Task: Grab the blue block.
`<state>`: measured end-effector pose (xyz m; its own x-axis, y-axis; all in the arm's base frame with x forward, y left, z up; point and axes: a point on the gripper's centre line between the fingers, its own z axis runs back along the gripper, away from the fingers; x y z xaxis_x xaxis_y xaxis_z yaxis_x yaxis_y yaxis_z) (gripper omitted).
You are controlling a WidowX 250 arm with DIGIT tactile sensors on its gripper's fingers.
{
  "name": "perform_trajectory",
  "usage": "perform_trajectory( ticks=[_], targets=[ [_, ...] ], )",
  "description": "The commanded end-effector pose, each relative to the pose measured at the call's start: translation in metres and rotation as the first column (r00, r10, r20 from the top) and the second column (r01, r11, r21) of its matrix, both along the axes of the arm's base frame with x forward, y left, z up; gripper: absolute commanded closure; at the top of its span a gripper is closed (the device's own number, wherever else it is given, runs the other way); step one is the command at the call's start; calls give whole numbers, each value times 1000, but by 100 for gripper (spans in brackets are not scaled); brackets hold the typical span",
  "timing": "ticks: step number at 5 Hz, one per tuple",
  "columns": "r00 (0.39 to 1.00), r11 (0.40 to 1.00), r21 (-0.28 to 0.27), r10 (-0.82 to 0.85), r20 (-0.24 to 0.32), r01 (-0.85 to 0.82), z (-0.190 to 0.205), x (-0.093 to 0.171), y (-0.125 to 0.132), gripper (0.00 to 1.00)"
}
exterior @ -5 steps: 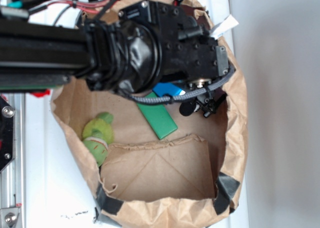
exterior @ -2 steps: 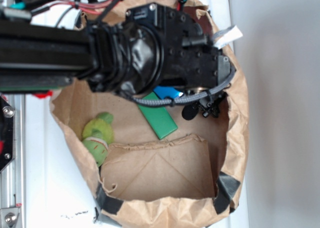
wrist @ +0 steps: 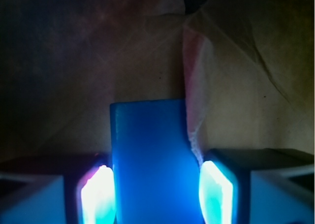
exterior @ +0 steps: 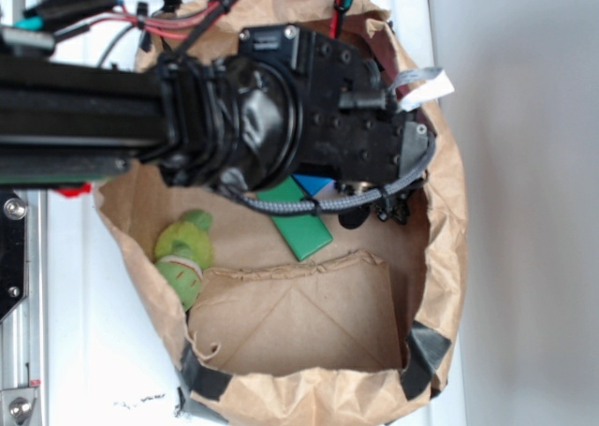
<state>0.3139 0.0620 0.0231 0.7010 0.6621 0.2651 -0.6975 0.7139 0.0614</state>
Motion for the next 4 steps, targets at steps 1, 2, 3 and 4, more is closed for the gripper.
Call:
perform_trajectory(
  ticks=[1,2,3,4],
  targets=[
    [957,960,16,-280,72,280,44,-19,-19,100],
    [931,933,-31,-354,90,358,78,-30,-31,100],
    [921,917,-94,-382,80,388,107,-33,-32,100],
    [916,903,-159,-389,95,400,128,-32,-30,100]
  ],
)
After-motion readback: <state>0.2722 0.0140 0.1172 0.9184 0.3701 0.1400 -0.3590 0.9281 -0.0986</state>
